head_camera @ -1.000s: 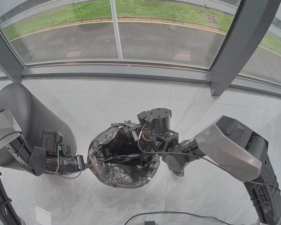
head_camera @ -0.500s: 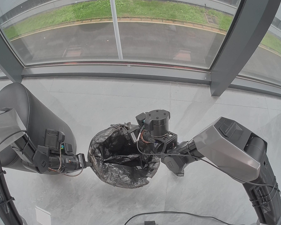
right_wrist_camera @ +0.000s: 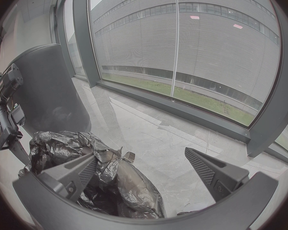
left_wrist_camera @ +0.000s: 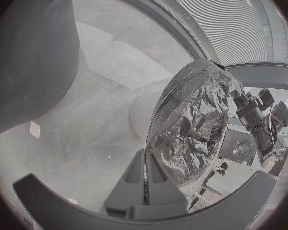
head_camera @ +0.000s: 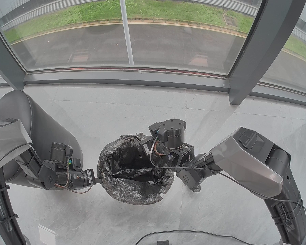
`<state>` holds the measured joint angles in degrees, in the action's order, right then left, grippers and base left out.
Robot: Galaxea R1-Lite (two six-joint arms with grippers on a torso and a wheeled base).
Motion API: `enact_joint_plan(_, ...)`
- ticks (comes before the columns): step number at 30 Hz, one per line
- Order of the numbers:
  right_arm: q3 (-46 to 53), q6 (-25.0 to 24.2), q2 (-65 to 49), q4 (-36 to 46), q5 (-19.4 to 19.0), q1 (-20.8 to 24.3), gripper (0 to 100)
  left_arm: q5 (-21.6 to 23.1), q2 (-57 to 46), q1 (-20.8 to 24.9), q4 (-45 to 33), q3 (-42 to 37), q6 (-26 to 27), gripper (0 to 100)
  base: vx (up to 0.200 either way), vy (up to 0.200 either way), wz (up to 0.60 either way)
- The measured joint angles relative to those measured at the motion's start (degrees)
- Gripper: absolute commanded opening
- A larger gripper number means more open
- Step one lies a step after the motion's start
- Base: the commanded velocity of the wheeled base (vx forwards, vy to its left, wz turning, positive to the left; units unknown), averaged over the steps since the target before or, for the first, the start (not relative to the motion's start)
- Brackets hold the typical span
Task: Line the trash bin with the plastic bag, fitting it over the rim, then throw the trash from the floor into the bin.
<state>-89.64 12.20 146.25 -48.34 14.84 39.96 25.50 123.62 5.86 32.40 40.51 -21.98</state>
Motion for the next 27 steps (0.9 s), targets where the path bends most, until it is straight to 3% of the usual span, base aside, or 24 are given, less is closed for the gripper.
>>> enact_joint_plan(11, 0.2, 0.0, 0.3, -0.8, 0.0, -0.1, 100, 0.0, 2.9, 0.1, -0.1, 3.1, -0.2, 0, 0.000, 0.000, 0.00)
enact_joint_plan(25, 0.2, 0.0, 0.5, -0.9, 0.0, -0.2, 100, -0.5, 1.7, 0.5, 0.0, 1.1, -1.5, 0, 0.000, 0.000, 0.00)
enact_joint_plan(26, 0.2, 0.0, 0.5, -0.9, 0.0, -0.2, 100, -0.4, 1.5, 0.5, 0.0, 0.9, -1.5, 100, 0.000, 0.000, 0.00)
enact_joint_plan(27, 0.2, 0.0, 0.5, -0.9, 0.0, -0.2, 100, -0.4, 1.4, 0.4, 0.0, 0.9, -1.5, 100, 0.000, 0.000, 0.00)
